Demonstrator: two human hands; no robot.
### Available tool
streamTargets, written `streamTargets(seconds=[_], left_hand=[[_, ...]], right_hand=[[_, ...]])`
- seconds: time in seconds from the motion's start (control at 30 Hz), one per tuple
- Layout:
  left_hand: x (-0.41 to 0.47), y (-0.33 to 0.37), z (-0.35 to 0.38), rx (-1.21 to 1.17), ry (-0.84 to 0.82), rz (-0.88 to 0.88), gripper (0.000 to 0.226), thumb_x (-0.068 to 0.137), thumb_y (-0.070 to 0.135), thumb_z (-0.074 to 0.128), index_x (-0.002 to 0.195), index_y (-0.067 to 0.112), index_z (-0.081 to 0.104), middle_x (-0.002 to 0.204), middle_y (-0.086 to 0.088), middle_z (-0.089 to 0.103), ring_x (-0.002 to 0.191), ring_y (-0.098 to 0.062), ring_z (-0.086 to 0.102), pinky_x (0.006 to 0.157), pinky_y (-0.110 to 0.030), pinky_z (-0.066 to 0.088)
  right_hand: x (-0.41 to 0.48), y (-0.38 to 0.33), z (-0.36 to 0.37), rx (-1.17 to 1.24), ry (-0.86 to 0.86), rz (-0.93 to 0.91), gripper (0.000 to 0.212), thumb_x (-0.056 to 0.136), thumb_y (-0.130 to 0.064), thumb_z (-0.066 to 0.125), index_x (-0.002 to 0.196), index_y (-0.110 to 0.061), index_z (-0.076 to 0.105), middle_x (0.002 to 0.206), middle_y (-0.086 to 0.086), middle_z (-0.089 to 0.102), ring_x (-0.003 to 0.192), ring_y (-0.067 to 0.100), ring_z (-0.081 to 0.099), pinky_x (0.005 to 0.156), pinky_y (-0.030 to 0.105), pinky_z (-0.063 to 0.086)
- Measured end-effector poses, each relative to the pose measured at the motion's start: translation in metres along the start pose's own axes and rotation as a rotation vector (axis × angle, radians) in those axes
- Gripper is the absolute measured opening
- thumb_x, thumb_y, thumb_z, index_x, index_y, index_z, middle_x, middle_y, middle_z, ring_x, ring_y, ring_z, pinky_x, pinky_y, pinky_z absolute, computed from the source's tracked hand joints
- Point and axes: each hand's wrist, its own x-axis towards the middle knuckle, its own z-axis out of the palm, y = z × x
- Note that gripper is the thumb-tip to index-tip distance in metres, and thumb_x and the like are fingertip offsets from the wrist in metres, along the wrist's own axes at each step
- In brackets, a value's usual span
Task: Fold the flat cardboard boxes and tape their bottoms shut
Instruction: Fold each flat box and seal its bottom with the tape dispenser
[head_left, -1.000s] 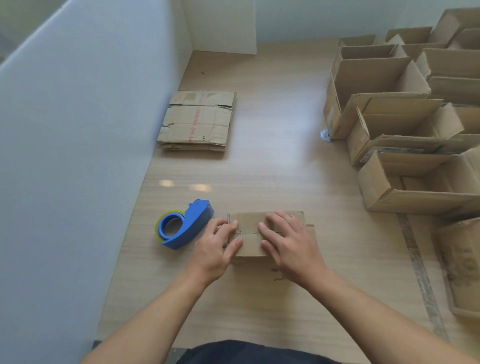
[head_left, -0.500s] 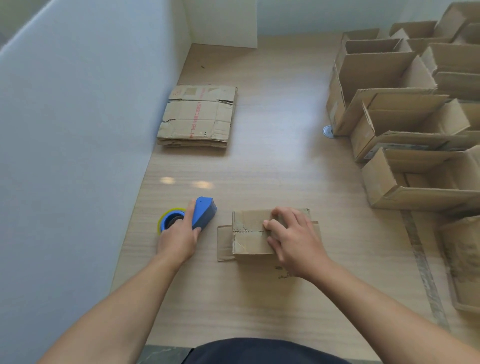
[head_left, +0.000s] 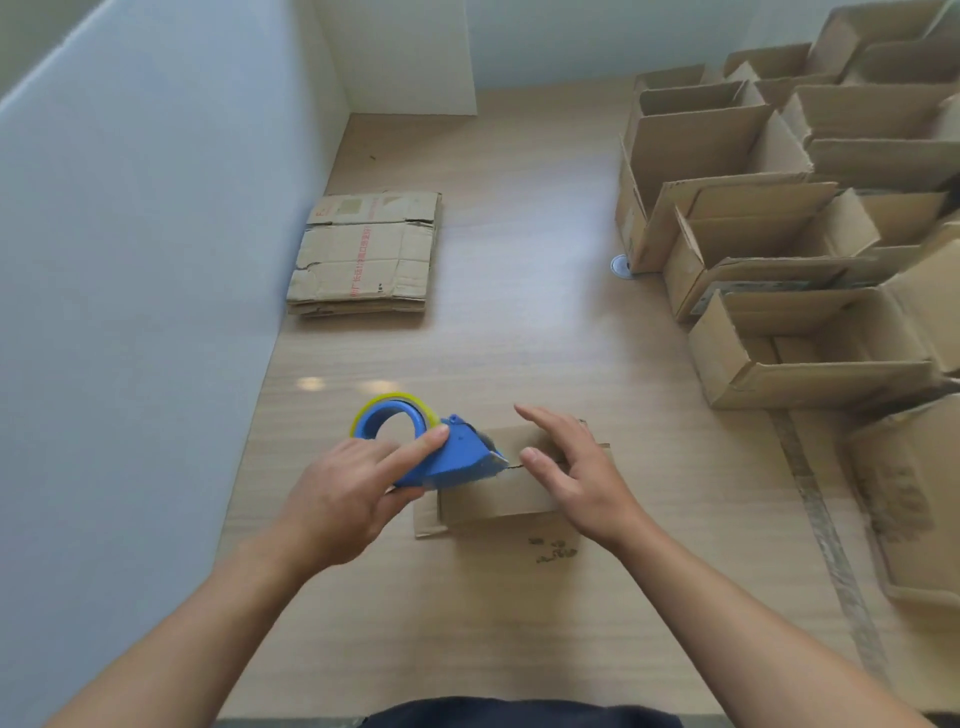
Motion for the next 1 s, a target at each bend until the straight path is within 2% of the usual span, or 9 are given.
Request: streamTargets(seconds=[0.1, 0.2, 0.33, 0.5, 0.6, 0.67, 0.83, 0.93, 1.0], left_hand=[[0.010, 0.013, 0.006, 0.002, -0.067, 0.059, 0.053, 0.102, 0.045, 0.036, 0.153, 0.034, 0.025, 0.091, 0.005, 0.064, 0.077, -0.020, 0.055, 0.074, -0.029, 0.042], [0.017, 0.025, 0.008, -0.011, -0.123, 0.032, 0.067, 0.095, 0.041, 0.045, 0.155, 0.041, 0.014, 0.091, 0.005, 0.066, 0.076, -0.017, 0.057, 0.074, -0.024, 0.039], [0.023, 0.028, 0.007, -0.028, -0.156, 0.022, 0.070, 0.094, 0.040, 0.044, 0.155, 0.043, 0.011, 0.090, 0.006, 0.065, 0.075, -0.018, 0.058, 0.075, -0.026, 0.039], [0.024, 0.028, 0.006, -0.013, -0.149, 0.021, 0.070, 0.093, 0.042, 0.044, 0.154, 0.045, 0.012, 0.092, 0.008, 0.066, 0.079, -0.013, 0.056, 0.076, -0.022, 0.038], [0.025, 0.031, 0.007, -0.015, -0.139, 0.020, 0.069, 0.092, 0.041, 0.045, 0.154, 0.042, 0.016, 0.086, 0.011, 0.063, 0.077, -0.008, 0.047, 0.073, -0.016, 0.032], [0.026, 0.034, 0.009, -0.005, -0.148, 0.006, 0.069, 0.092, 0.044, 0.042, 0.153, 0.048, 0.011, 0.084, 0.012, 0.061, 0.076, -0.008, 0.048, 0.072, -0.016, 0.032], [0.026, 0.034, 0.013, -0.046, -0.248, -0.112, 0.064, 0.089, 0.059, 0.028, 0.129, 0.076, -0.019, 0.117, 0.012, 0.062, 0.101, -0.019, 0.057, 0.086, -0.030, 0.043], [0.027, 0.032, 0.015, -0.019, -0.274, -0.116, 0.065, 0.089, 0.058, 0.028, 0.128, 0.076, -0.021, 0.116, 0.013, 0.061, 0.101, -0.021, 0.057, 0.087, -0.032, 0.043], [0.031, 0.035, 0.015, -0.012, -0.285, -0.113, 0.068, 0.094, 0.055, 0.036, 0.128, 0.076, -0.020, 0.097, 0.014, 0.056, 0.091, -0.021, 0.055, 0.084, -0.032, 0.042]], right_hand=[[-0.001, 0.000, -0.001, 0.022, -0.018, -0.014, 0.043, 0.092, -0.033, 0.058, 0.130, -0.050, 0.050, 0.136, -0.023, 0.050, 0.131, -0.001, 0.039, 0.110, 0.019, 0.029], [-0.003, 0.002, 0.001, 0.045, 0.009, -0.010, 0.022, 0.093, -0.034, 0.057, 0.106, -0.050, 0.066, 0.124, -0.022, 0.059, 0.125, 0.007, 0.046, 0.107, 0.024, 0.035], [-0.004, -0.001, -0.009, 0.132, -0.030, 0.017, 0.022, 0.094, -0.038, 0.052, 0.102, -0.050, 0.068, 0.122, -0.021, 0.062, 0.127, -0.001, 0.043, 0.102, 0.009, 0.029], [0.000, 0.002, -0.016, 0.197, -0.097, 0.078, 0.024, 0.090, -0.034, 0.061, 0.105, -0.023, 0.077, 0.124, -0.020, 0.062, 0.131, -0.006, 0.041, 0.107, 0.015, 0.030], [0.002, 0.007, -0.015, 0.197, -0.026, 0.100, 0.014, 0.094, -0.018, 0.064, 0.095, -0.013, 0.077, 0.120, -0.017, 0.063, 0.128, -0.006, 0.045, 0.108, 0.023, 0.035], [0.001, 0.008, -0.013, 0.207, 0.035, 0.132, 0.014, 0.094, -0.014, 0.065, 0.088, -0.012, 0.077, 0.118, -0.013, 0.064, 0.124, -0.008, 0.049, 0.102, 0.019, 0.040], [-0.012, -0.003, -0.018, 0.312, 0.256, 0.220, 0.018, 0.091, -0.010, 0.068, 0.076, -0.013, 0.077, 0.111, -0.008, 0.064, 0.103, -0.006, 0.059, 0.085, 0.010, 0.044], [-0.021, 0.008, -0.054, 0.541, 0.491, 0.354, 0.023, 0.093, -0.006, 0.064, 0.072, -0.008, 0.071, 0.108, 0.001, 0.064, 0.096, 0.011, 0.063, 0.086, 0.020, 0.050], [-0.027, 0.018, -0.073, 0.712, 0.548, 0.464, 0.022, 0.097, -0.005, 0.058, 0.076, -0.003, 0.065, 0.103, 0.009, 0.062, 0.097, 0.020, 0.062, 0.084, 0.032, 0.054]])
